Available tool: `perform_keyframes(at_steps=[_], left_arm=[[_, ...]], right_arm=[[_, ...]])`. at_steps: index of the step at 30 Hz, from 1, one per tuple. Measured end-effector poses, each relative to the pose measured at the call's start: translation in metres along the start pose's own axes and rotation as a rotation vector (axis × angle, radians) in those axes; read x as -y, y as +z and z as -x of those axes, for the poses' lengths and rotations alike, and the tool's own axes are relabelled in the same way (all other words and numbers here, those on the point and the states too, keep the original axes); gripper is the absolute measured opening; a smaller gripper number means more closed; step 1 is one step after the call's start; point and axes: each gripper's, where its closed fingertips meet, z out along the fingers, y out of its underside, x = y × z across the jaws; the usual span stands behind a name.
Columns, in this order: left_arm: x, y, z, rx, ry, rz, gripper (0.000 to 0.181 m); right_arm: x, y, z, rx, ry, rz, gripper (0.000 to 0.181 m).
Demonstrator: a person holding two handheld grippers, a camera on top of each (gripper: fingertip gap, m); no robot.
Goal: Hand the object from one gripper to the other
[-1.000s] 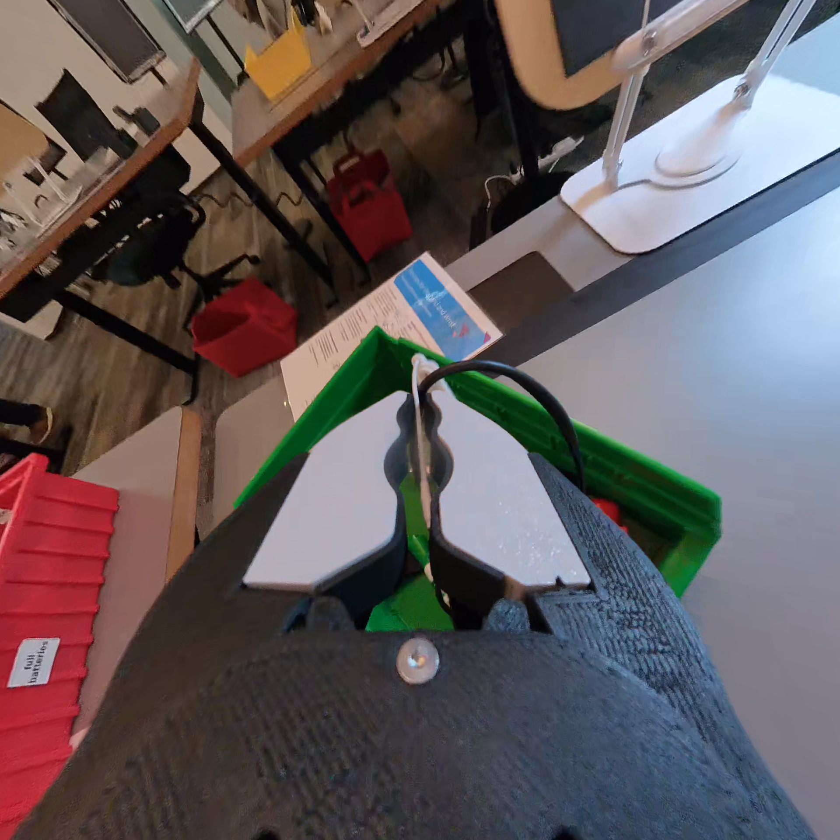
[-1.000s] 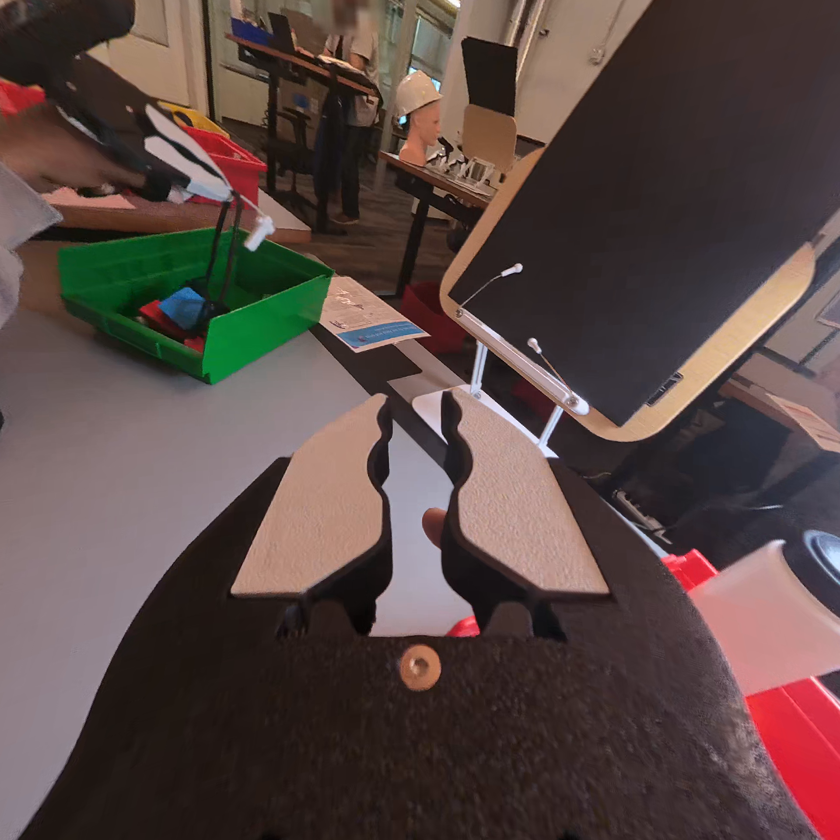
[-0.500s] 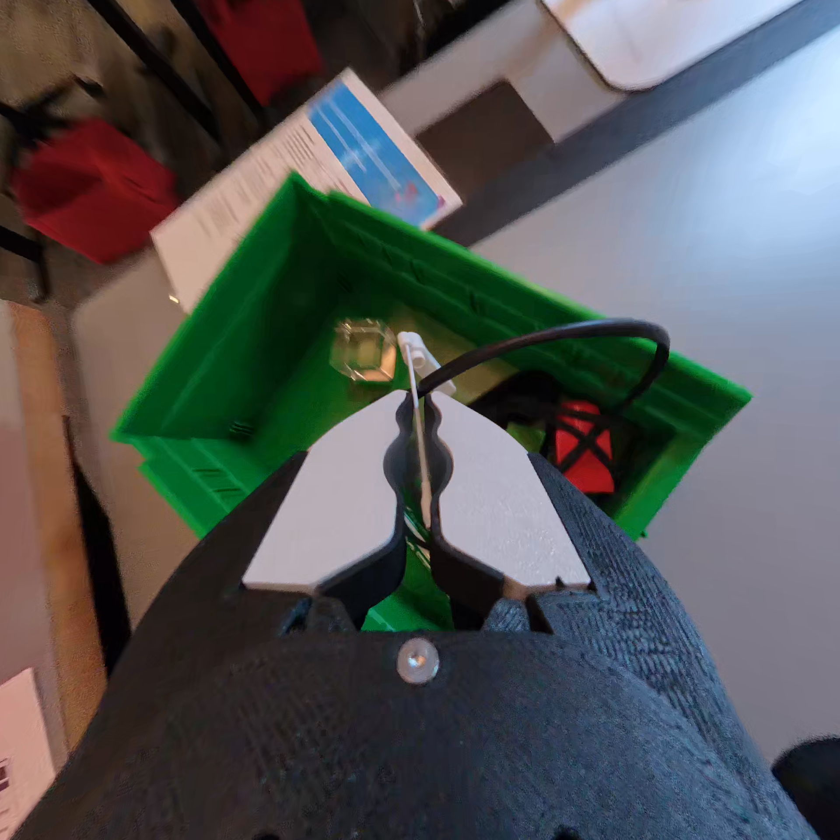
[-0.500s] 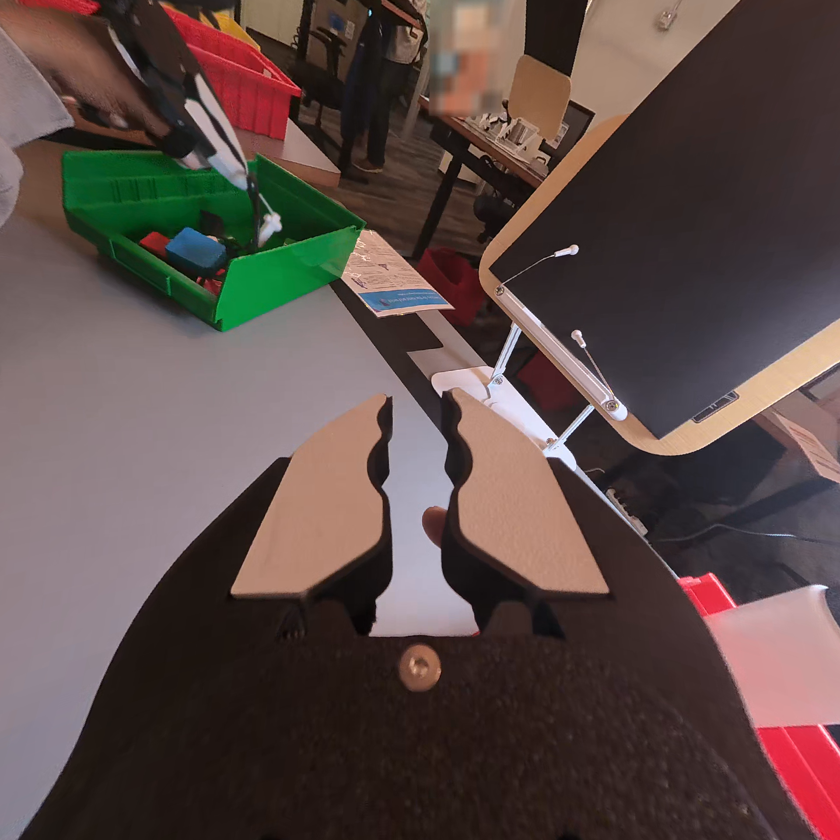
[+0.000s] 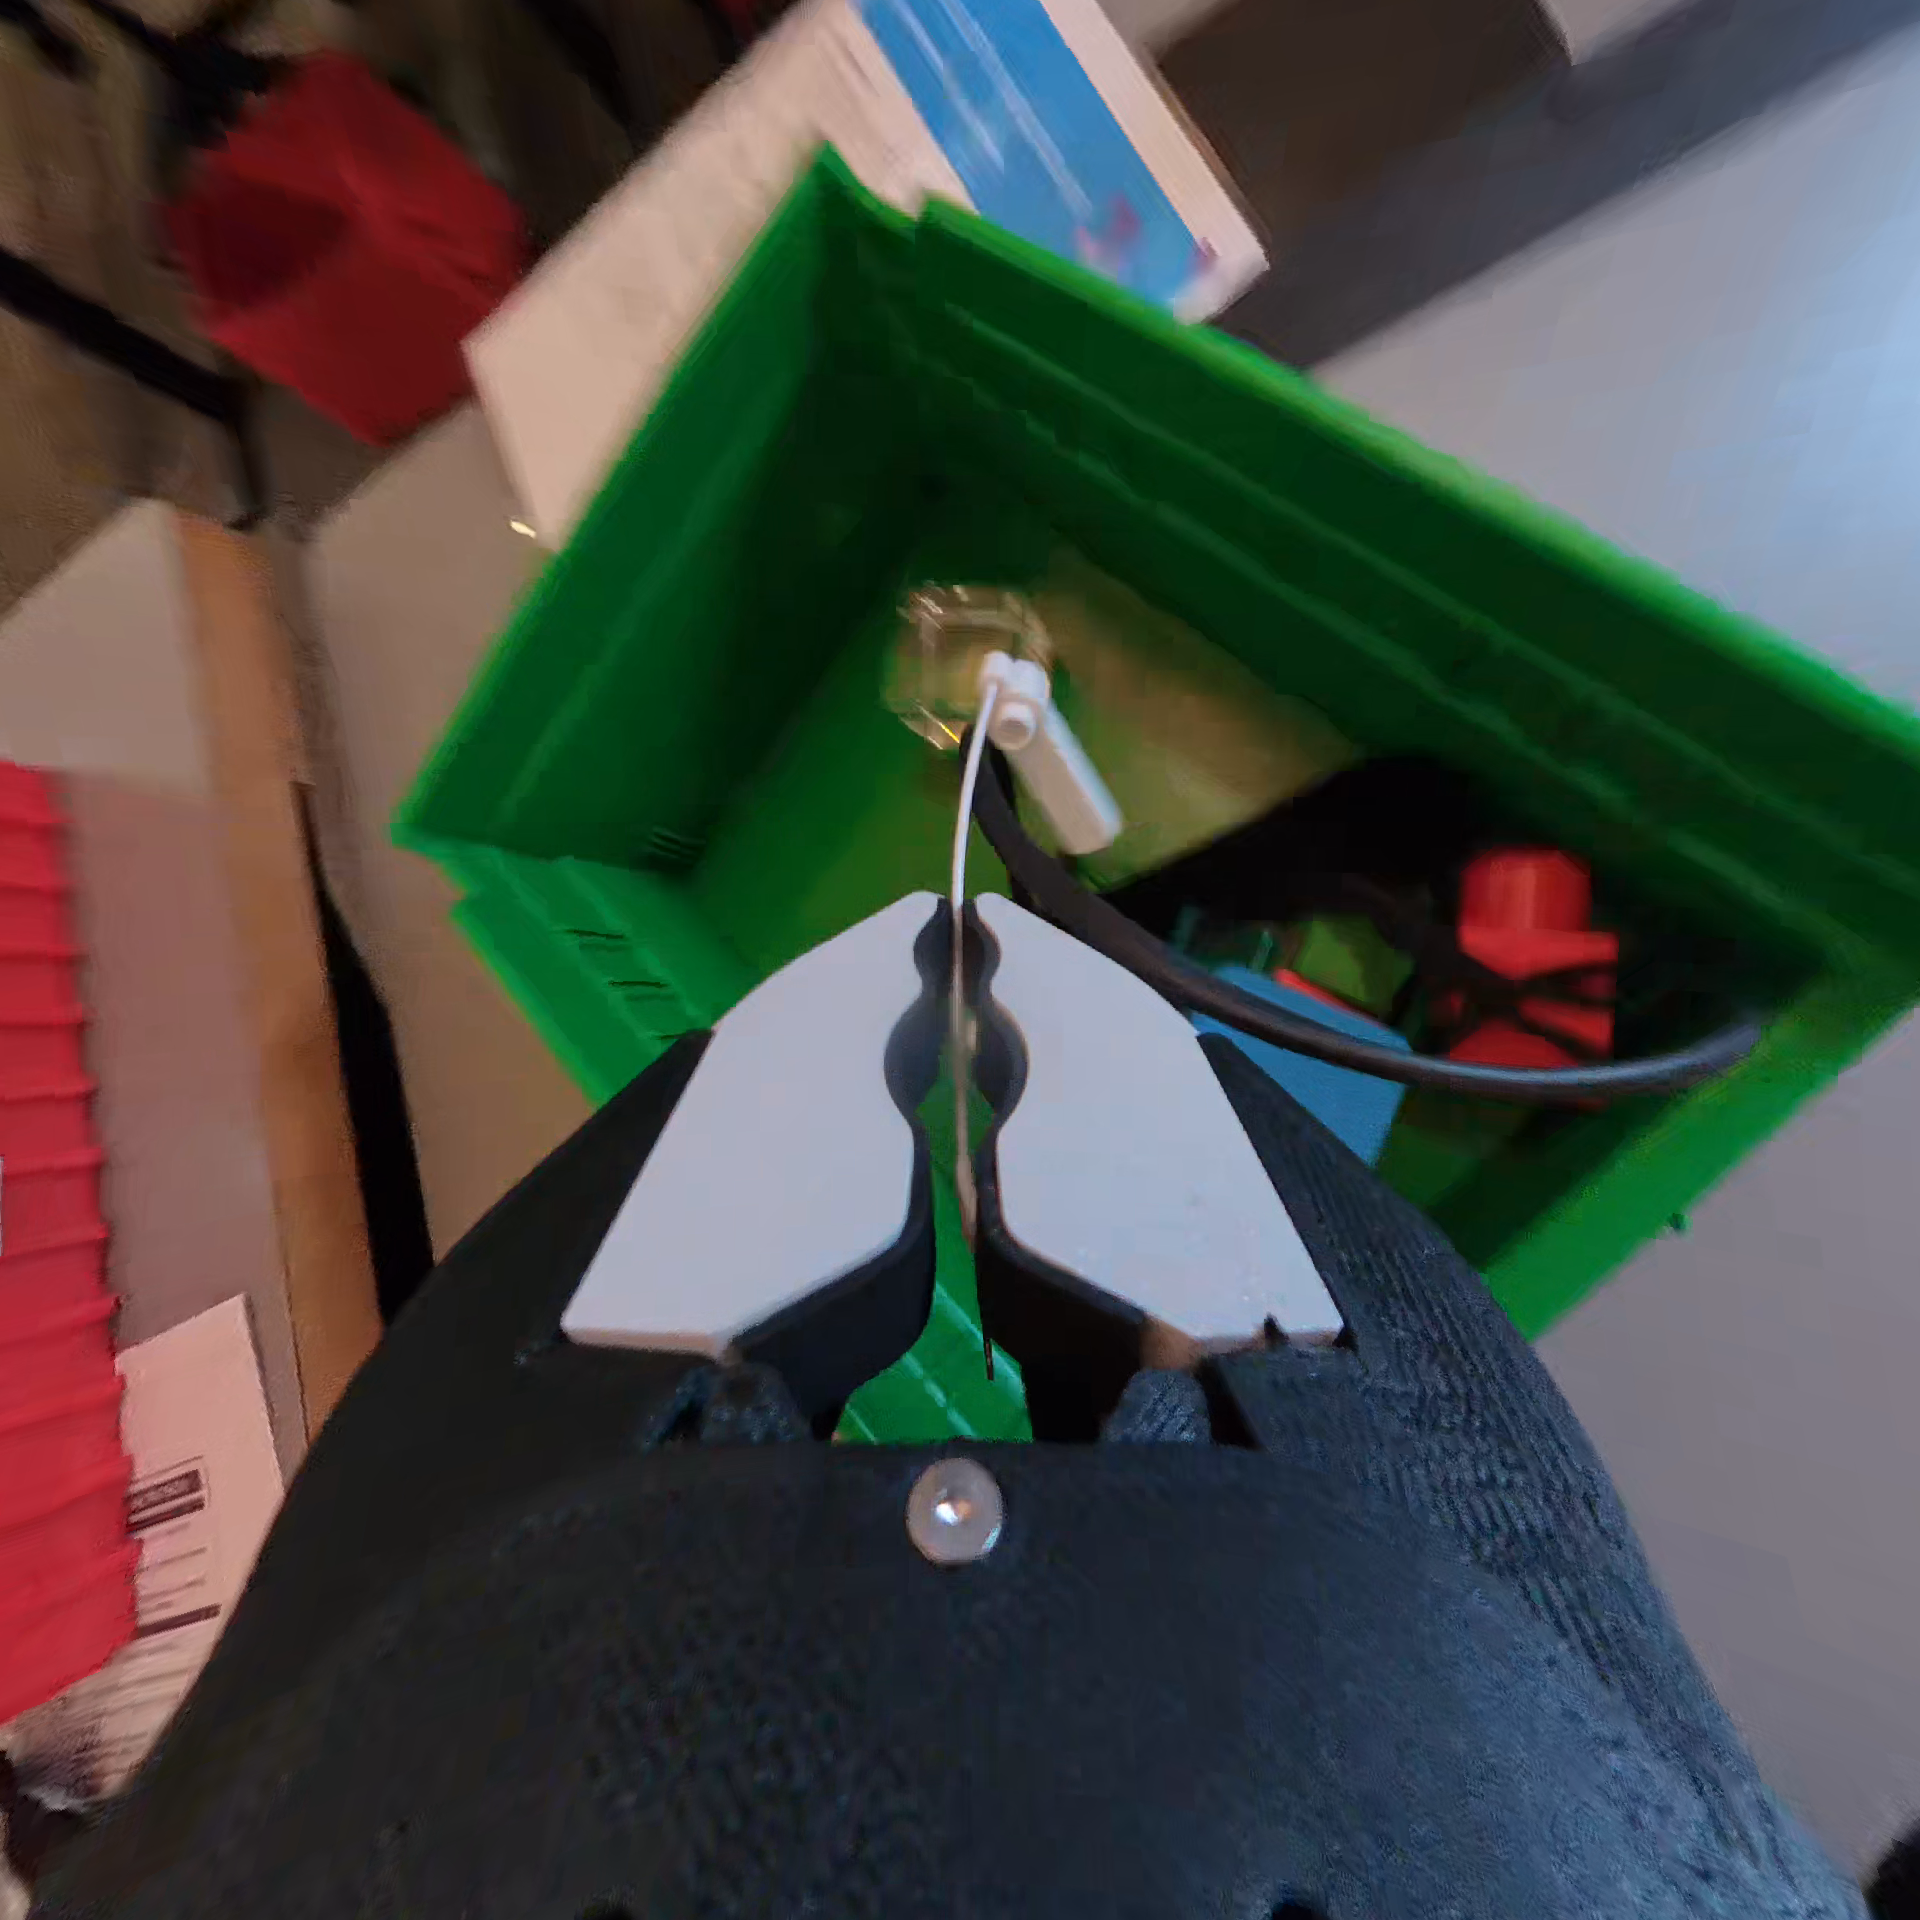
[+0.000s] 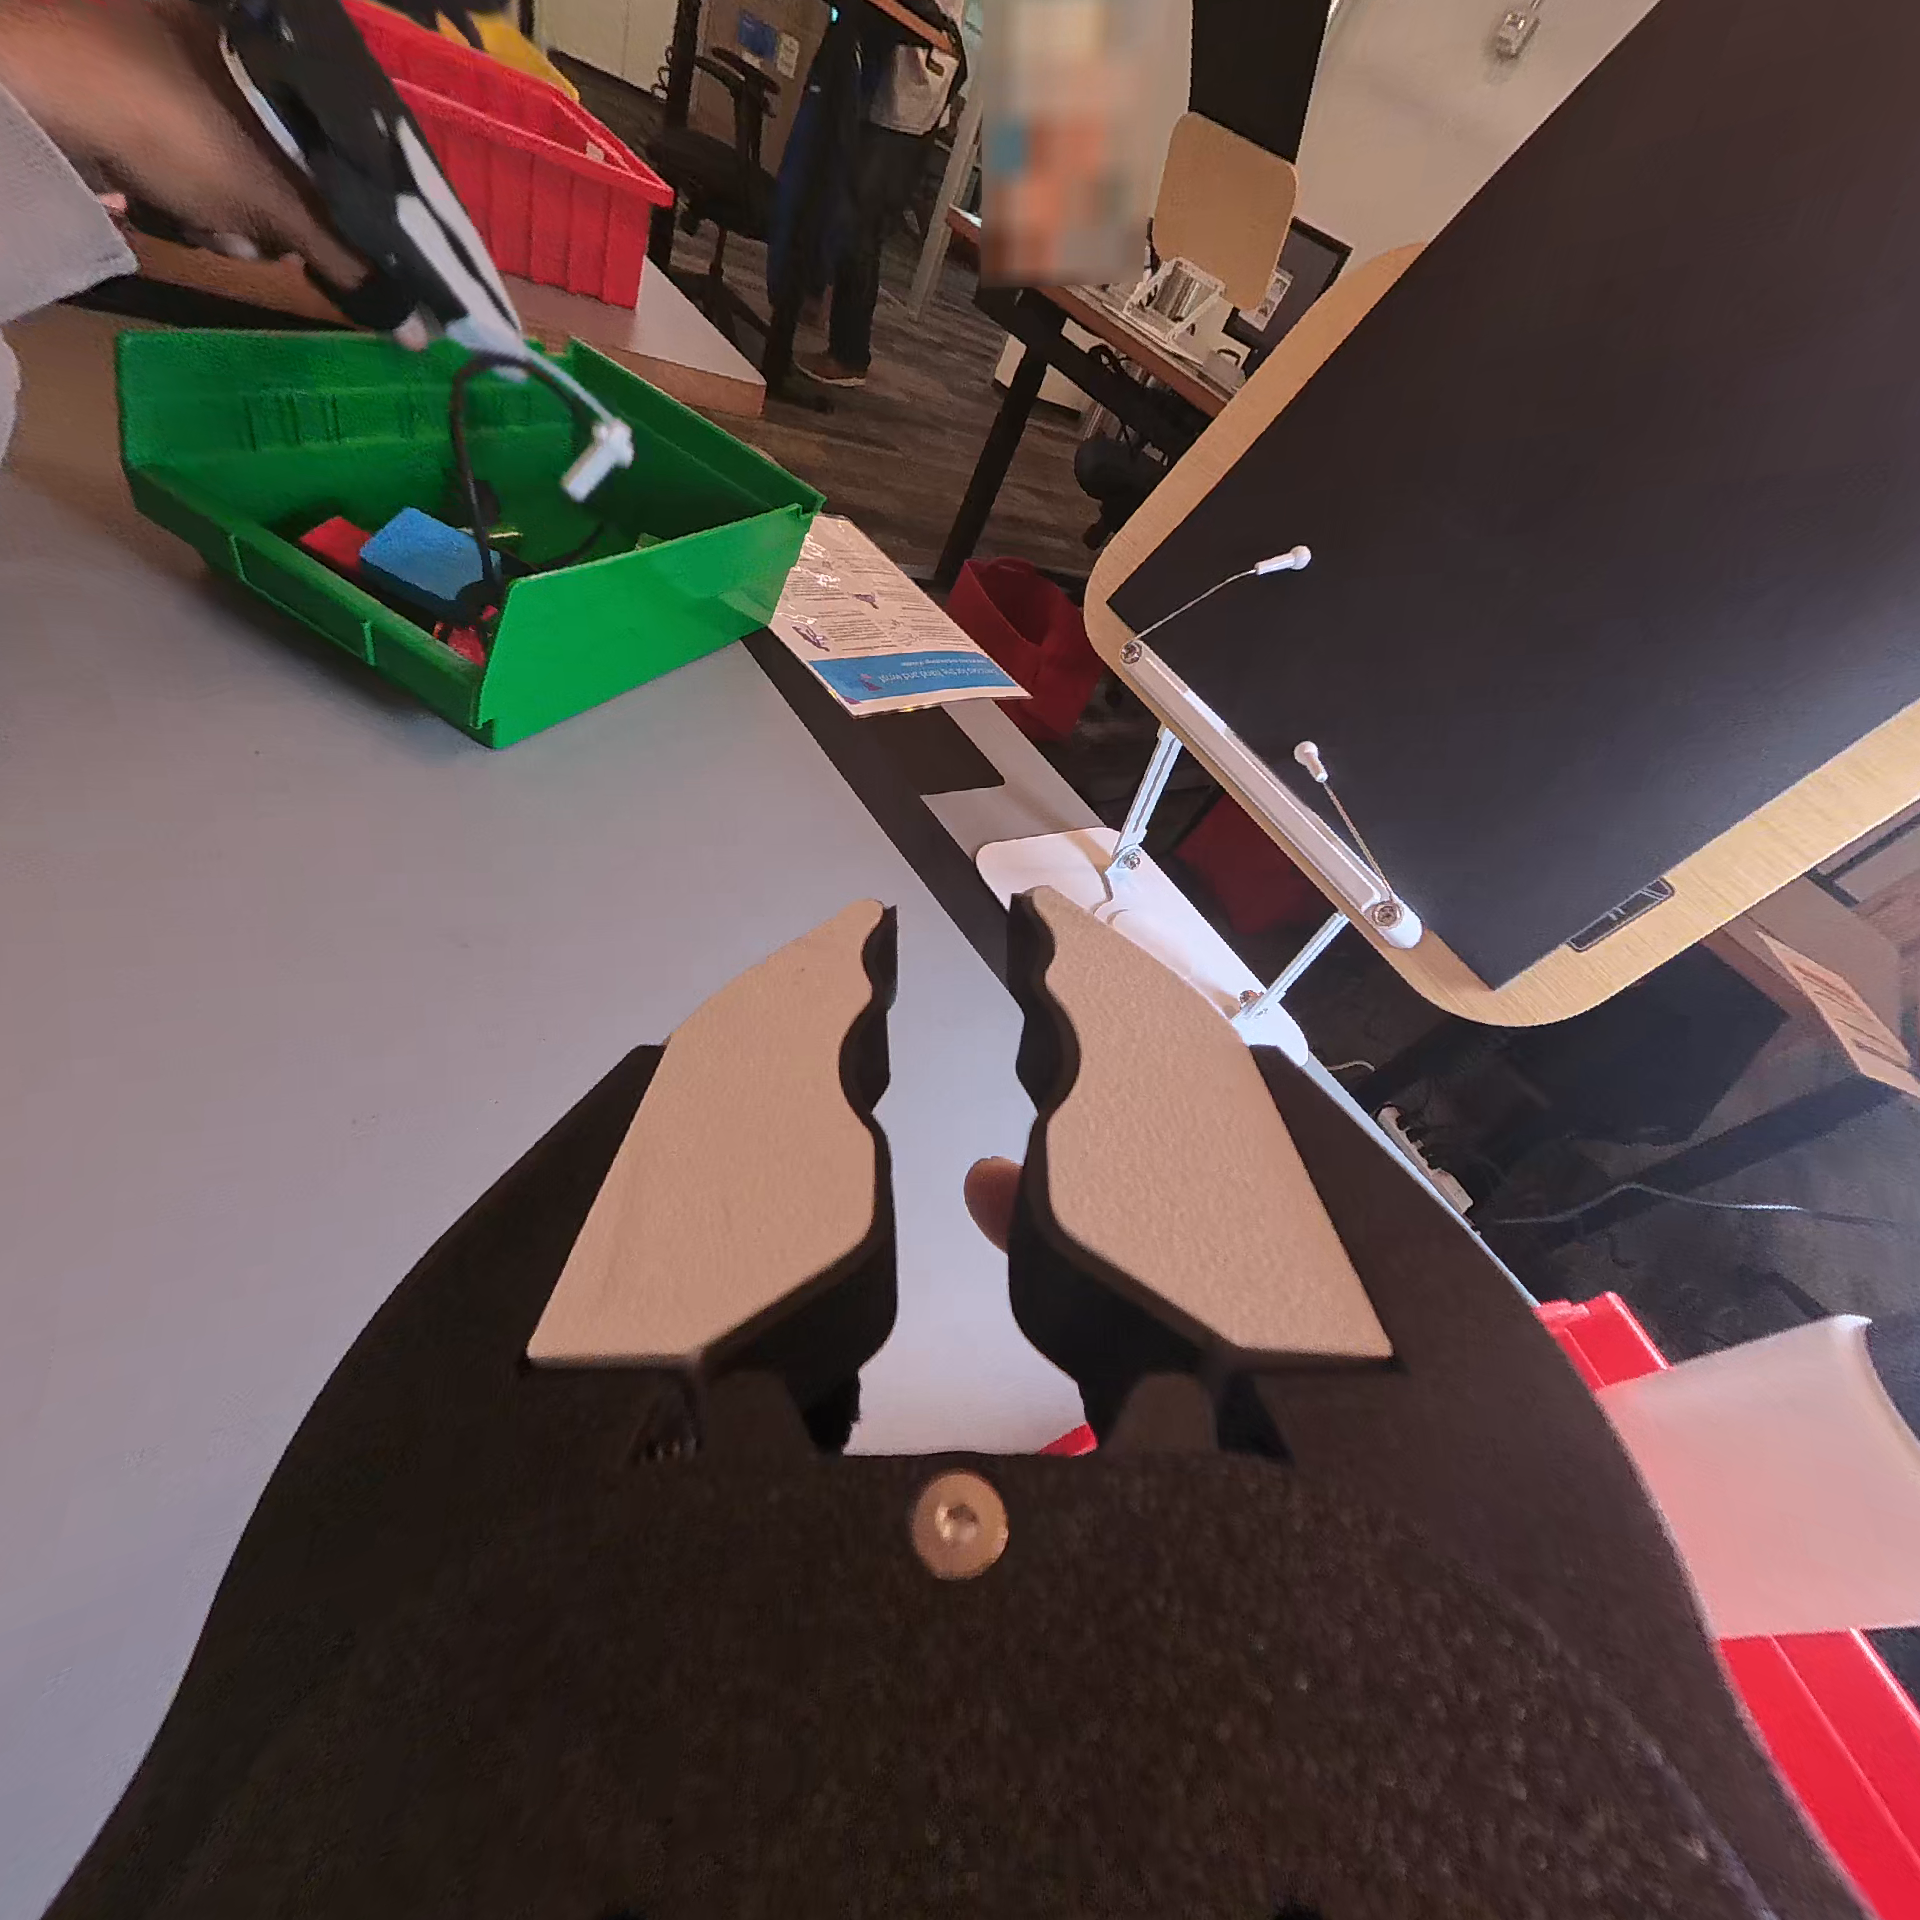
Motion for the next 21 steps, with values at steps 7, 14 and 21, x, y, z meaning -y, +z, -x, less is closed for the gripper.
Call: perform_keyframes(at_steps=[7, 14, 21], left_arm=[[0.025, -0.035, 0.026, 0.09, -0.077, -0.212, 0.001], [0.091, -0.088, -0.046, -0.337, -0.054, -0.61, 0.001], [0.136, -0.204, -0.181, -0.96, 0.191, -0.979, 0.001]], right_arm=[[-0.001, 0.002, 0.001, 0.004, 0.0, 0.006, 0.02], [0.01, 0.005, 0.015, 0.056, 0.012, -0.07, 0.023], [0.048, 0.009, 0.056, 0.303, 0.252, -0.313, 0.053]])
